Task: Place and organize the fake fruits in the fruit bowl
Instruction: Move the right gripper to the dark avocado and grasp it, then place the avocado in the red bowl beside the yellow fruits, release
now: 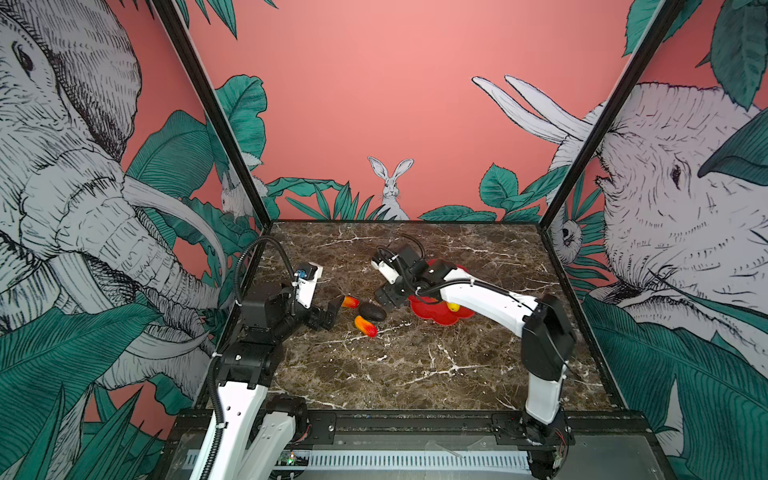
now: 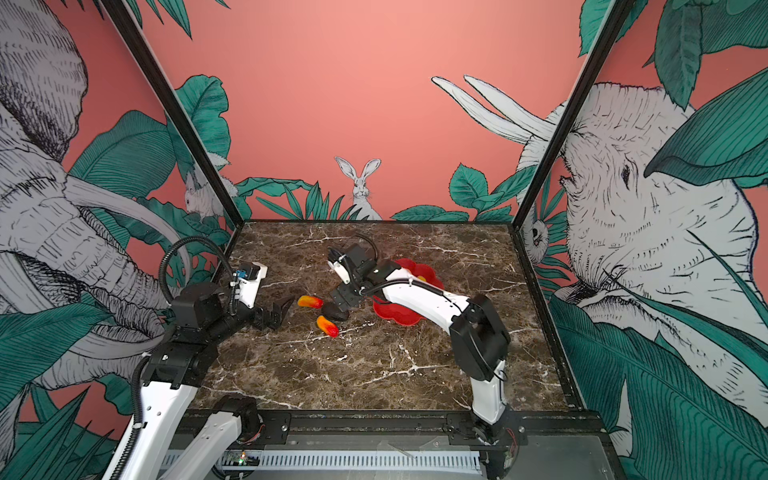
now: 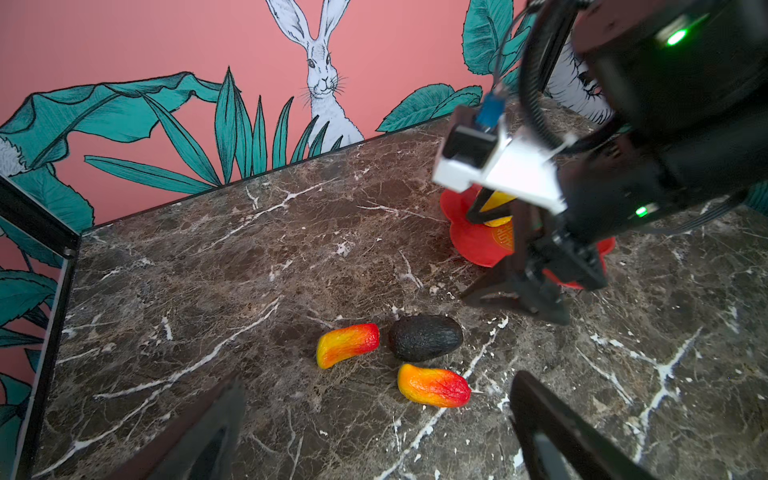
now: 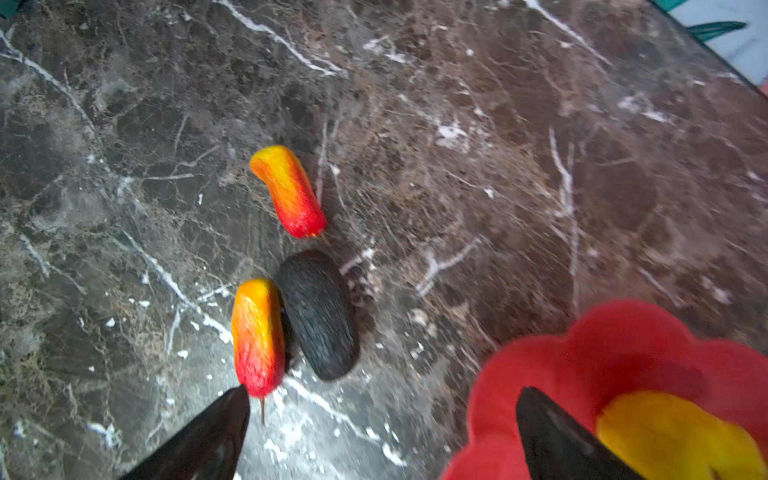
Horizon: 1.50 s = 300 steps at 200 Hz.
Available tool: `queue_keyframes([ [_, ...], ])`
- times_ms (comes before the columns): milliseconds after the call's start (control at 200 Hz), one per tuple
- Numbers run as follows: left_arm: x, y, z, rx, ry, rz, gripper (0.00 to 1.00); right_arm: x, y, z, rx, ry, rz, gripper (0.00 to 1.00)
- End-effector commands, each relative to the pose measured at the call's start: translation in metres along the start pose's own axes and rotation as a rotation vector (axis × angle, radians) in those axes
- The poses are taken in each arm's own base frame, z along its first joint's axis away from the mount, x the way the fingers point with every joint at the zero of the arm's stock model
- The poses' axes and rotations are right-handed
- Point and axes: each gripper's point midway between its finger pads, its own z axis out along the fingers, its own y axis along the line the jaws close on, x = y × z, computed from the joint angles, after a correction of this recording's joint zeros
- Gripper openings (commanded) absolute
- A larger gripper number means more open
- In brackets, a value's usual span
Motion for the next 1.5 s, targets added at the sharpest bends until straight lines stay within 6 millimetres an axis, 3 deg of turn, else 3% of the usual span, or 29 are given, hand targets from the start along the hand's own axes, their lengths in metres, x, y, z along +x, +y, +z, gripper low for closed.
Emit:
queue_keyframes([
  [0, 0.000, -0.001, -0.001, 0.003, -0.005, 0.013, 1.00, -0.010, 0.021, 0.023, -0.068, -0.007, 0.001, 0.98],
  [160, 0.000, -0.001, -0.002, 0.002, -0.007, 0.013, 1.00, -0.006, 0.029, 0.064, -0.106, 0.012, 0.081, 0.93],
  [350, 0.000, -0.001, -0.002, -0.001, -0.007, 0.014, 1.00, 0.007, 0.031, 0.088, -0.116, 0.045, 0.125, 0.83],
  [515, 0.000, -0.001, -0.002, -0.002, -0.006, 0.014, 1.00, 0.016, 0.027, 0.093, -0.097, 0.058, 0.134, 0.70],
  [655, 0.000, -0.001, -0.002, -0.002, -0.007, 0.014, 1.00, 0.018, 0.025, 0.089, -0.087, 0.060, 0.130, 0.48],
  [770, 0.001, -0.001, -0.002, -0.001, -0.006, 0.014, 1.00, 0.019, 0.022, 0.084, -0.092, 0.057, 0.132, 0.47],
  [920, 0.001, -0.001, -0.002, -0.003, -0.006, 0.013, 1.00, 0.028, 0.022, 0.090, -0.102, 0.090, 0.140, 0.55],
  [1046, 0.001, -0.001, -0.003, -0.004, -0.007, 0.016, 1.00, 0.032, 0.024, 0.094, -0.112, 0.086, 0.166, 0.48],
  [1171, 0.001, -0.001, -0.003, -0.005, -0.008, 0.015, 1.00, 0.027, 0.020, 0.085, -0.095, 0.066, 0.166, 0.33],
  [1371, 0.001, -0.001, -0.003, -0.005, -0.009, 0.014, 1.00, 0.006, 0.003, 0.044, -0.057, -0.004, 0.165, 0.28],
  [1496, 0.000, -0.001, -0.004, -0.004, -0.010, 0.016, 1.00, -0.002, -0.025, 0.010, -0.045, -0.098, 0.275, 0.27],
])
